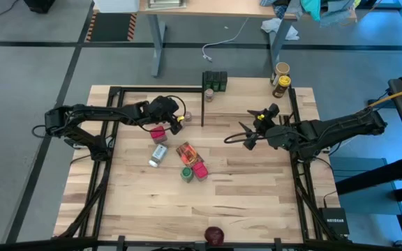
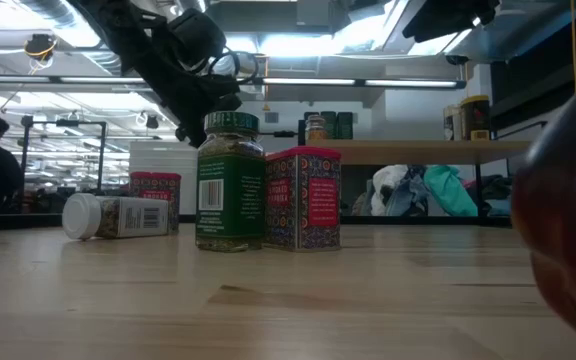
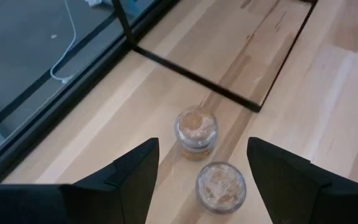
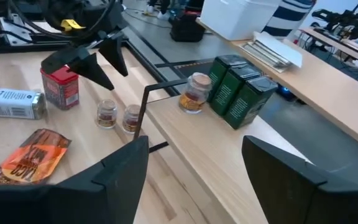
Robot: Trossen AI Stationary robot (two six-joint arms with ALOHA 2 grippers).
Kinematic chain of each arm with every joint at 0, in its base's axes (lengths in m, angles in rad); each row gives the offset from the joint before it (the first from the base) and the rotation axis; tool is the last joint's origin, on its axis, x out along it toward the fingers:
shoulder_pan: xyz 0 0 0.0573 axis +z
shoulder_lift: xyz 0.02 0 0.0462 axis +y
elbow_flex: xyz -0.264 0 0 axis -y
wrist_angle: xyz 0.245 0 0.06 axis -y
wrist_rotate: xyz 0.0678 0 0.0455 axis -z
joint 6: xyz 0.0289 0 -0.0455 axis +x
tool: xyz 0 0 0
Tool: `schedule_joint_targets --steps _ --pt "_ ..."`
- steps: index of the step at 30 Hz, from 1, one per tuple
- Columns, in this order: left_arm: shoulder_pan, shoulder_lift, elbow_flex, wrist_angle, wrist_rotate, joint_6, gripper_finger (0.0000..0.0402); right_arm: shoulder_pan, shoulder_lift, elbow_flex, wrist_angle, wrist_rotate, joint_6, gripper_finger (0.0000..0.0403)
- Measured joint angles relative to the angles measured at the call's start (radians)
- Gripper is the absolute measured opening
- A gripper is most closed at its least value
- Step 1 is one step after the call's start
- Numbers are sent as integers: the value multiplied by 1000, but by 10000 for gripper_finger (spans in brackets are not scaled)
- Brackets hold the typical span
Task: Shelf spices
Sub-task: Put the bottom transparent seasoning bottle on the shelf
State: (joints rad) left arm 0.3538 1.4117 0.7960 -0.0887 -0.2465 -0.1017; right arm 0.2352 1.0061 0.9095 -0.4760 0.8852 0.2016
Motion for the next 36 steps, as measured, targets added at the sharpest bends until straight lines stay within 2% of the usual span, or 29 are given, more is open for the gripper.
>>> schedule_joint_targets --steps 7,12,20,36 --pt "-9 0 -77 107 0 -21 237 0 0 -14 -25 -4 32 264" --pt "-9 0 -151 139 -5 -73 237 0 0 -81 44 20 35 264" --pt "-27 1 -159 133 -11 -86 237 0 0 -174 200 6 30 264" --pt "-28 5 -185 206 -8 -115 237 0 0 -203 249 -23 25 264"
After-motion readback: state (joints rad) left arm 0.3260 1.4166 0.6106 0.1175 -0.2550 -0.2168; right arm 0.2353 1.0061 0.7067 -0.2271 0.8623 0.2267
